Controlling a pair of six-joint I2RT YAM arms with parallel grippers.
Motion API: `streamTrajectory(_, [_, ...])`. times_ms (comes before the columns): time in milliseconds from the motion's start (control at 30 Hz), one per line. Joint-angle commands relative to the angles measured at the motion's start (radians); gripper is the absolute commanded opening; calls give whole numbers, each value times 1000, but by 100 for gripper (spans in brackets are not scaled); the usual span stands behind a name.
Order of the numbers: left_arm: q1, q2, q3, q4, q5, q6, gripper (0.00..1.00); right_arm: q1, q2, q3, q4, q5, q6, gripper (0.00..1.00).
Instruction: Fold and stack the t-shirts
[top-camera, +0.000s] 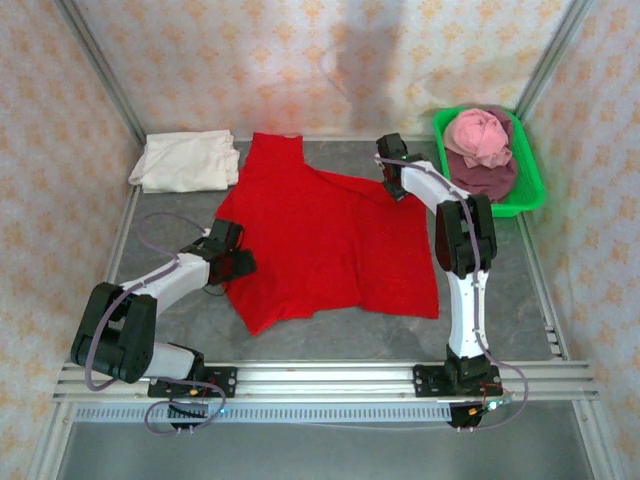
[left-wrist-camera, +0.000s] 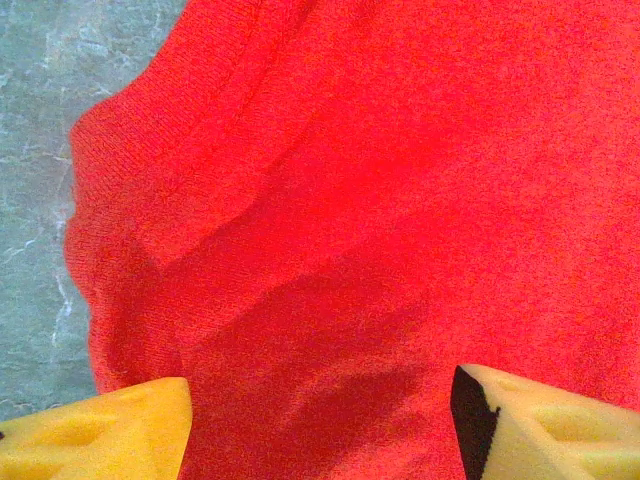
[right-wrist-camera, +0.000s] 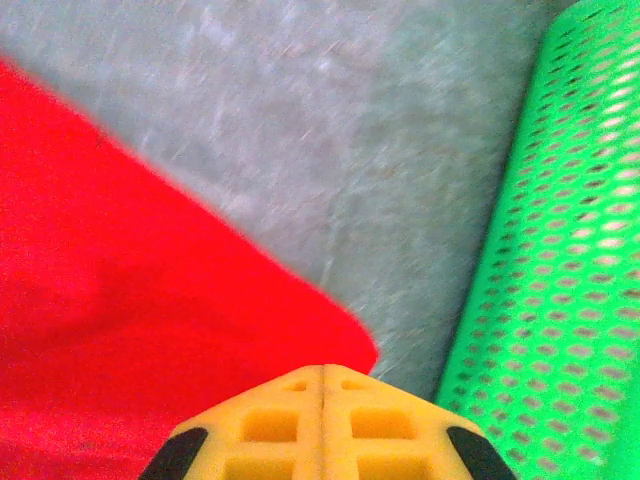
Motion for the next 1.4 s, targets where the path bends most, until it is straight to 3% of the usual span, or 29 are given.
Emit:
streamTrajectory(0, [-1, -1, -7, -7, -39, 3, 70, -37, 44, 79, -17, 76, -12, 0])
streamTrajectory(400, [1, 17, -9, 2, -71, 6, 70, -77, 142, 207, 190, 110, -107, 0])
streamTrajectory(633, [0, 45, 10, -4, -71, 10, 70, -76, 262, 390, 224, 127, -134, 0])
streamTrajectory(733, [1, 12, 19, -36, -61, 6, 70, -73, 299, 533, 92, 167, -62, 0])
streamTrajectory(833, [1, -38, 19, -69, -19, -14, 72, -71, 212, 556, -87, 64, 128, 8])
streamTrajectory(867, [0, -49, 23, -84, 15, -22, 72, -67, 160, 535, -149, 1, 206, 15])
streamTrajectory(967, [-1, -72, 33, -153, 104, -60, 74, -33, -42, 321, -199, -139, 405, 27])
streamTrajectory(1100, [-14, -112, 16, -260, 197, -117, 75, 50, -394, -252, 70, -299, 687, 35])
streamTrajectory(1200, [-49, -97, 38, -386, 243, -130, 75, 125, -579, -564, 228, -319, 804, 37])
streamTrajectory(1367, [-168, -170, 69, -544, 216, -214, 75, 162, -808, -883, 245, -279, 928, 39])
